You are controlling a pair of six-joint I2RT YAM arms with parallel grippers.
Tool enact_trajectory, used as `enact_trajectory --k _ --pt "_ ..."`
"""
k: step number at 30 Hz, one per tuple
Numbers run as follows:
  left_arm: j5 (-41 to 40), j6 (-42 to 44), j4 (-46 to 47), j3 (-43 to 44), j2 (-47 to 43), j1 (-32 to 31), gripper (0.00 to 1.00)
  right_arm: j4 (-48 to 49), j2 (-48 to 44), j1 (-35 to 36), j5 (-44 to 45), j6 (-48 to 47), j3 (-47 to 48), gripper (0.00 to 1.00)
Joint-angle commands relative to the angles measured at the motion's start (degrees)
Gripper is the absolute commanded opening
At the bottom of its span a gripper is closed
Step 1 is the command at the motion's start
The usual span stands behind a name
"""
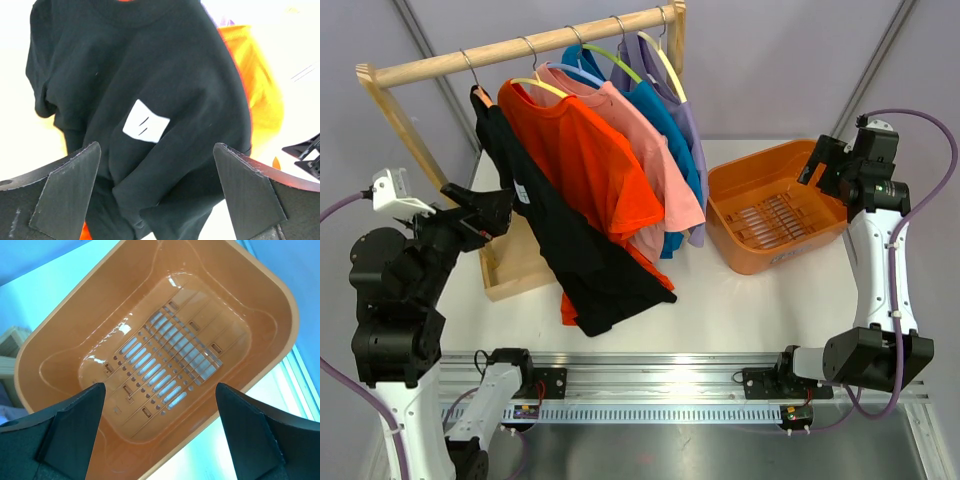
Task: Remove the t-shirt from the hanger
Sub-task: Grab a hanger with a tshirt on it with the left arm
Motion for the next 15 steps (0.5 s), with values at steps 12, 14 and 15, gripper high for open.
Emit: enact_trajectory --k 12,14,15 --pt "-3.64 -2.49 -4.71 19.39 14.64 0.36 0.99 0.33 -4.16 1.16 -37.67 -16.81 1.55 0.99" --pt "-3.9 -3.28 -5.42 22.48 18.67 0.36 0.99 -1.08 -2.58 3.44 -34.53 -18.21 3.74 0.99" --pt "-4.08 -3.63 -5.34 25.19 19.75 0.27 0.99 -2.48 -2.05 4.32 -33.37 -19.18 4.36 0.99"
